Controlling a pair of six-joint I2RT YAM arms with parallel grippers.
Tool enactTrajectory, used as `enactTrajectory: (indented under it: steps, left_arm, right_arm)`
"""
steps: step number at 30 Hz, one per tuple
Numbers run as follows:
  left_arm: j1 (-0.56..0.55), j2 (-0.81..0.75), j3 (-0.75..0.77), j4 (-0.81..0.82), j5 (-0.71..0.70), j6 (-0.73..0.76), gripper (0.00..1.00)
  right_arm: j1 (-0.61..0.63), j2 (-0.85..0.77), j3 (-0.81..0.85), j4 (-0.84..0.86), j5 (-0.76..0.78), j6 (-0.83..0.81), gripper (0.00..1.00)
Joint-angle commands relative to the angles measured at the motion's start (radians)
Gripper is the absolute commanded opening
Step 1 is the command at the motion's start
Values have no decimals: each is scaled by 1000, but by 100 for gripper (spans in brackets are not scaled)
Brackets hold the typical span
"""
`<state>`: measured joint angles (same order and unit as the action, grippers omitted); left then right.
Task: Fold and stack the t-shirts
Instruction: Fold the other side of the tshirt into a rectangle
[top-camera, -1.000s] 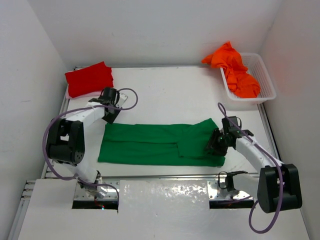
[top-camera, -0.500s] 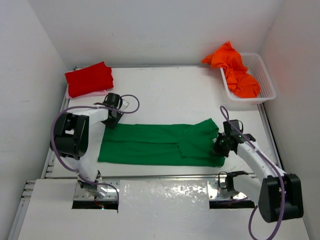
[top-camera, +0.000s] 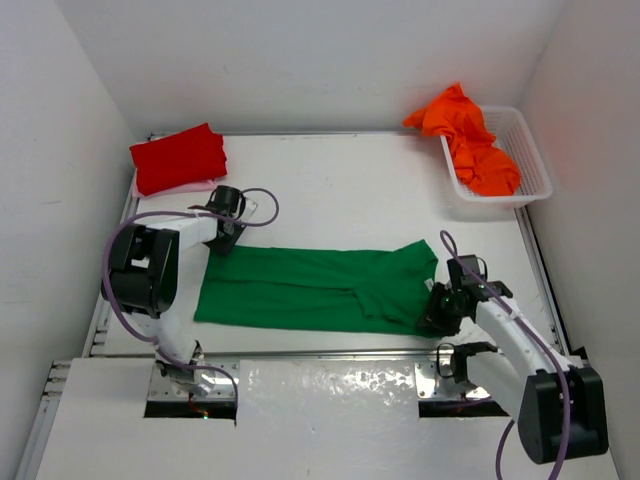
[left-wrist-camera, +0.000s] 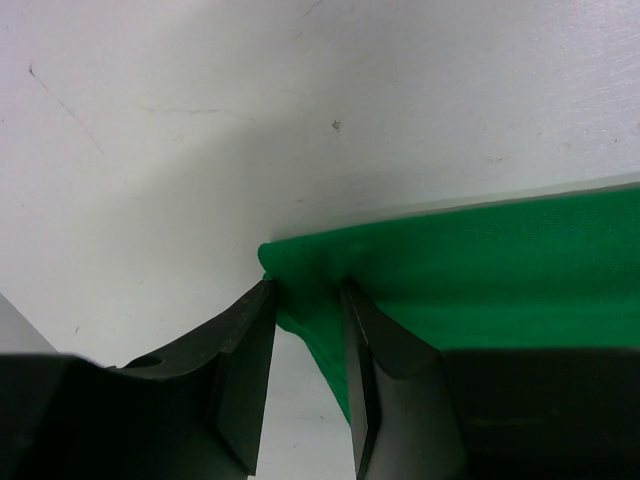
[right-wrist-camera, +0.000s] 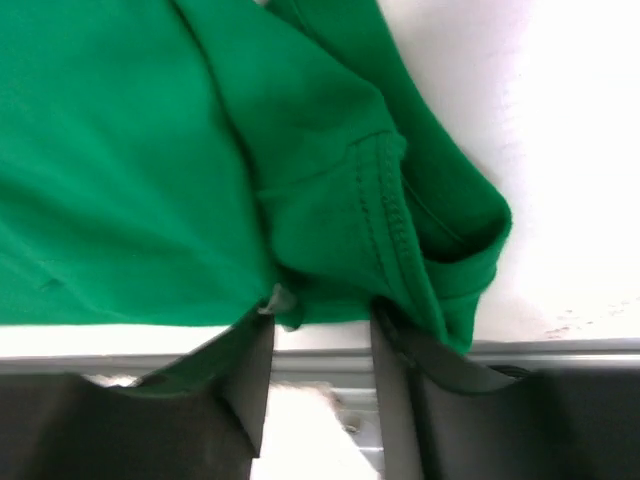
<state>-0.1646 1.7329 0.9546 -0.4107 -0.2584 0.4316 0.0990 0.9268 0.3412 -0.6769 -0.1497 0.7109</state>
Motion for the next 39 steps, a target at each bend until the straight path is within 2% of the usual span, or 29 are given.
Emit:
enactTrajectory:
  steps: [1,2,4,8,11,15,19,24,29,30,32,33,34,35,39]
  left_arm:
    - [4,48,-27,13,24,-16,31]
    - [4,42,-27,9,30,-16,31]
    - [4,22,-19,-6,41,-14,31]
    - [4,-25,9,-42,82,-10,31]
    - [4,-73,42,-68,99,-13,32]
    - [20,-116,87,-94,108,-10,34]
    - [56,-101,88,-93,93,-7,36]
    - [106,-46,85,-73,113,-16,36]
    - [109,-15,56,-66,146,-14,35]
    - [109,-7,49,-65,150,-16,34]
    - [109,-3,29,-56,145,-16,28]
    - [109,5,23,-56,156,-16,7]
    - [109,8,19,-56,162,-14,0]
    - [109,11,15,-54,169,-16,0]
    - [109,27,13,-42,171,-25,0]
  right_arm:
    - [-5,39,25,16,10,-36,44]
    - [-7,65,89,7,31,-71,48]
    - [-10,81,163,13,73,-108,48]
    - [-12,124,364,103,113,-183,45]
    - [-13,231,450,198,113,-211,39]
    - [-24,418,527,312,148,-228,43]
    - [-33,646,643,346,182,-257,44]
    - [-44,780,706,338,165,-281,43]
    - [-51,820,700,364,165,-263,31]
    - [-54,822,699,367,170,-260,23]
    - [-70,830,688,382,185,-248,14]
    - [-87,833,685,387,191,-237,6]
    - [-96,836,676,404,187,-229,3]
    - [-96,839,671,415,180,-222,0]
    - [-139,848,631,497,130,-209,0]
